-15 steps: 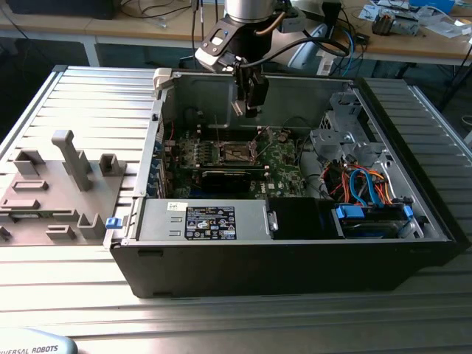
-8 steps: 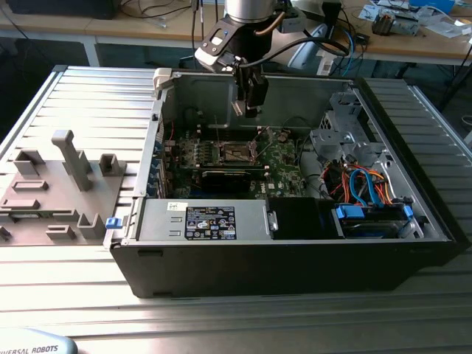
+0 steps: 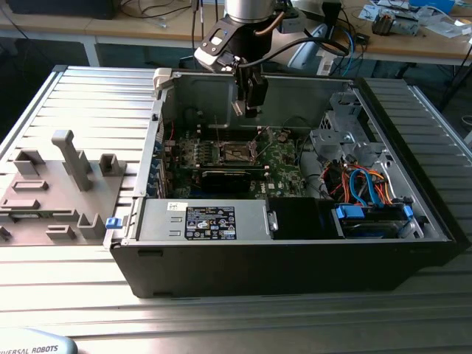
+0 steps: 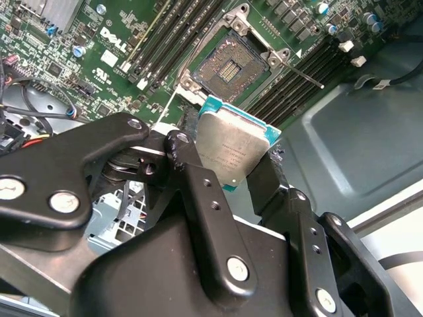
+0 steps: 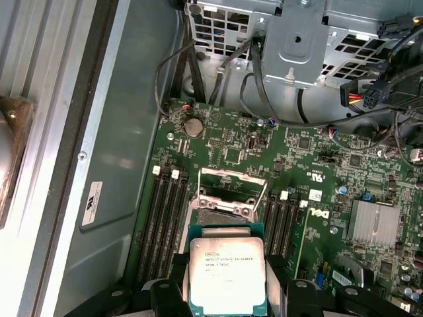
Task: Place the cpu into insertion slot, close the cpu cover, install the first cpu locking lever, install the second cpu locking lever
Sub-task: 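Place the cpu into insertion slot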
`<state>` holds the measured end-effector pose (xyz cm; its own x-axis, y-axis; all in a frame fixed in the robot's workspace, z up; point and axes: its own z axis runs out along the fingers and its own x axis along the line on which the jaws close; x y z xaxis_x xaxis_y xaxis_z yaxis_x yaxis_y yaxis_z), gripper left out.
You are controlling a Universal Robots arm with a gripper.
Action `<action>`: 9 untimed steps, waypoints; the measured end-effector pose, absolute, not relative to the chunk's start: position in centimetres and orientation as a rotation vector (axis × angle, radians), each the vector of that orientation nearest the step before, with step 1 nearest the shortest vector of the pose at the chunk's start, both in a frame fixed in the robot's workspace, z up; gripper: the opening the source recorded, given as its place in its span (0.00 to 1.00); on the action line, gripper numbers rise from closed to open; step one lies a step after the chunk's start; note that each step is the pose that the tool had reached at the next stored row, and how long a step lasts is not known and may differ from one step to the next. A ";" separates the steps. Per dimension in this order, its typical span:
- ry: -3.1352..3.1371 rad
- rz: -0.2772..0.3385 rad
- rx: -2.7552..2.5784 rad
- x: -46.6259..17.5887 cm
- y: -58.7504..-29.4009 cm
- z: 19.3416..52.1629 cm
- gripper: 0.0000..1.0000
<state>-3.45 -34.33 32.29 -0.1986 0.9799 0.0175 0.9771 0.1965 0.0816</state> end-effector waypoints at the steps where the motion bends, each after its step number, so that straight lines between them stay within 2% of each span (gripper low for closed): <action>1: 2.398 0.115 1.966 -3.5 -34.3 32.3 0.54; 9: 2.388 0.115 1.978 -3.5 -34.3 32.3 0.54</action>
<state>-3.45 -34.33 32.28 -0.1868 0.9822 0.0175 0.9794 0.1848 0.0817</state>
